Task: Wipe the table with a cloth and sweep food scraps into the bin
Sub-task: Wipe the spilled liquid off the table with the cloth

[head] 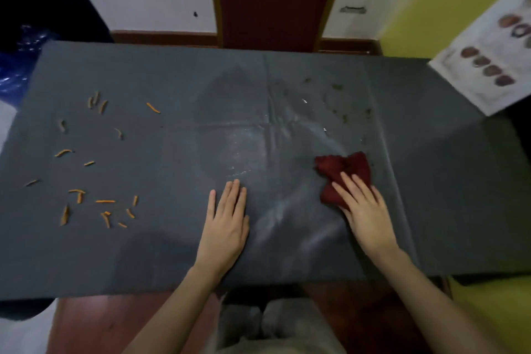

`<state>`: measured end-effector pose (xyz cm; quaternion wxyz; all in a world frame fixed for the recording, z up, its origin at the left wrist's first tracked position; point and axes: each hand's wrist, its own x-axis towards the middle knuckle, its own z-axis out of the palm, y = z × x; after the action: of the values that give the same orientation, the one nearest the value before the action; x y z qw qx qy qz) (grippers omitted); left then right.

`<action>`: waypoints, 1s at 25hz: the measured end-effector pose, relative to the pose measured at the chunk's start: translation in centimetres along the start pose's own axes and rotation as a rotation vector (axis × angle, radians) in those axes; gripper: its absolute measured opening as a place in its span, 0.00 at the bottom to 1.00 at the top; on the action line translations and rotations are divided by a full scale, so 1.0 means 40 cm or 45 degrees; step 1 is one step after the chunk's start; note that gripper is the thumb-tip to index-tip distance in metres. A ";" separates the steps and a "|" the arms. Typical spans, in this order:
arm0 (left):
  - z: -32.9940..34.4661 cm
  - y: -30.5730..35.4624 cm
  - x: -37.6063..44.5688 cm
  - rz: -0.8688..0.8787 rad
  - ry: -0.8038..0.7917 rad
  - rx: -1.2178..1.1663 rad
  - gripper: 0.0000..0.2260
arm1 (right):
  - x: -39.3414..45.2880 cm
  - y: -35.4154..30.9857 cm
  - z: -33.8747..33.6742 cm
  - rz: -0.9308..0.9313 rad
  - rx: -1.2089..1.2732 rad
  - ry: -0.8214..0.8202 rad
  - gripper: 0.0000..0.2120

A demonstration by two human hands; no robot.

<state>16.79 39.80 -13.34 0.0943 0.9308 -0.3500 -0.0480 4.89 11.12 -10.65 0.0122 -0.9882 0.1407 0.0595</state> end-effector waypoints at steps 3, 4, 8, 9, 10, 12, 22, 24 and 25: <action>0.006 0.022 -0.002 -0.044 0.028 -0.001 0.24 | -0.052 -0.047 0.011 0.252 0.077 0.022 0.23; 0.004 0.021 -0.002 -0.048 0.032 -0.007 0.24 | -0.043 -0.093 0.012 0.262 0.096 0.035 0.23; 0.000 0.011 0.001 -0.045 0.042 -0.082 0.25 | 0.000 -0.284 0.026 -0.095 0.136 0.081 0.24; -0.002 0.011 0.002 -0.043 0.036 -0.083 0.25 | 0.002 -0.298 0.033 -0.210 0.107 0.083 0.25; -0.004 0.012 0.004 -0.041 0.030 -0.081 0.25 | -0.001 -0.290 0.040 -0.314 0.076 0.069 0.25; -0.008 0.016 0.007 -0.055 0.030 -0.099 0.25 | -0.006 -0.216 0.040 -0.494 0.013 0.028 0.27; 0.023 0.202 0.064 -0.303 0.151 -0.210 0.21 | -0.134 0.353 0.021 -0.136 -0.089 0.017 0.33; 0.035 0.251 0.069 -0.417 0.159 -0.166 0.22 | -0.134 0.302 0.039 0.036 0.062 0.110 0.29; 0.040 0.273 0.070 -0.425 0.150 -0.160 0.22 | -0.134 0.252 0.049 0.112 0.132 0.162 0.27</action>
<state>11.61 29.68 -12.68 0.1633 0.9694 -0.1808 -0.0303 -3.24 3.02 -12.00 0.0518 -0.9809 0.1872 -0.0102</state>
